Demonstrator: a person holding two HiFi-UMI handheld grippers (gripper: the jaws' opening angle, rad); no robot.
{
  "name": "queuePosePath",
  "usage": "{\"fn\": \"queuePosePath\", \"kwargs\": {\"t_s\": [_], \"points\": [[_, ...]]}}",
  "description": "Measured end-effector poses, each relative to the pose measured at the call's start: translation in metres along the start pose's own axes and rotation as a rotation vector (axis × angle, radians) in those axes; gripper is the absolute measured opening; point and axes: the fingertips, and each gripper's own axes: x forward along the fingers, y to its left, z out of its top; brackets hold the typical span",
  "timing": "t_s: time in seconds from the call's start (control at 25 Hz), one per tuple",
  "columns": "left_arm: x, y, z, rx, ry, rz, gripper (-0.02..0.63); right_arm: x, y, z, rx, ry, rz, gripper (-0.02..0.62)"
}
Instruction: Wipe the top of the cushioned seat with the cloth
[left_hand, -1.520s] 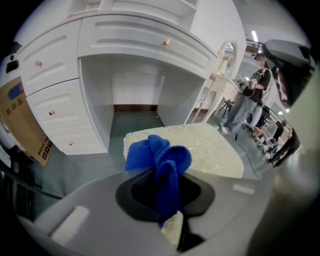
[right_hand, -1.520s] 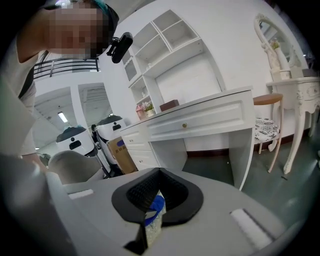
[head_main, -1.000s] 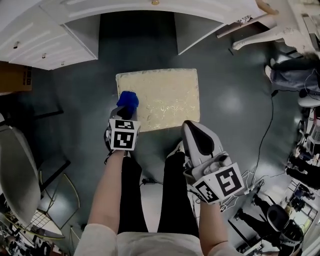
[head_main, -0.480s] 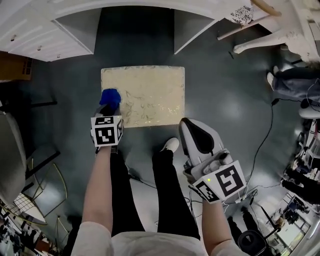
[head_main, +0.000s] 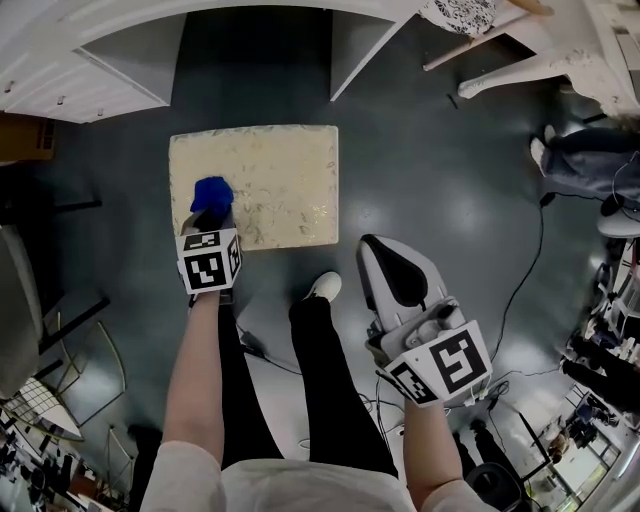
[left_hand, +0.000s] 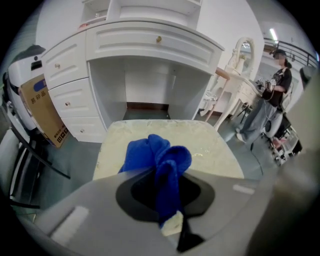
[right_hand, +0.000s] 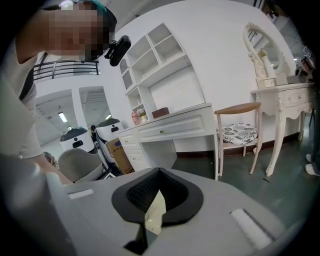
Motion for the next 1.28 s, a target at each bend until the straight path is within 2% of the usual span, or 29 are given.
{"fn": "queuePosePath", "kwargs": {"t_s": [0.56, 1.08, 1.28], "points": [[0.021, -0.111, 0.006, 0.034, 0.014, -0.069, 0.048, -0.038, -0.059, -0.006, 0.036, -0.009, 0.011, 0.000], [0.036, -0.181, 0.012, 0.038, 0.030, -0.101, 0.048, -0.066, -0.107, -0.011, 0.075, -0.019, 0.009, 0.000], [0.041, -0.205, 0.013, 0.071, 0.053, -0.121, 0.048, -0.069, -0.116, -0.012, 0.085, -0.018, 0.010, 0.000]]}}
